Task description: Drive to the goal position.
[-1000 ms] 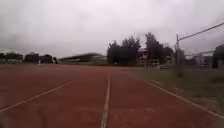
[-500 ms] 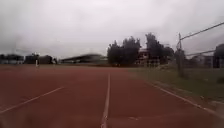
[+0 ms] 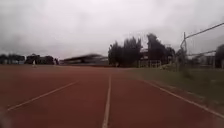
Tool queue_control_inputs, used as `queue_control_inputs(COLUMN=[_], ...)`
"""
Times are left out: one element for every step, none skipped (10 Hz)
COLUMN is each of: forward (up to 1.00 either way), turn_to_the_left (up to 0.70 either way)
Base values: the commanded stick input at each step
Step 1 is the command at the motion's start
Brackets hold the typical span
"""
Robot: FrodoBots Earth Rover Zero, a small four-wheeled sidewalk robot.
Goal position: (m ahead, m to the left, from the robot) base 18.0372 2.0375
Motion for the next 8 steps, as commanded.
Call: queue_control_inputs(forward=[0.0,0.0,0.0,0.0,0.0,0.0,0.02,0.07], turn_to_the_left=[0.0,0.0,0.0,0.0,0.0,0.0,0.0,0.0])
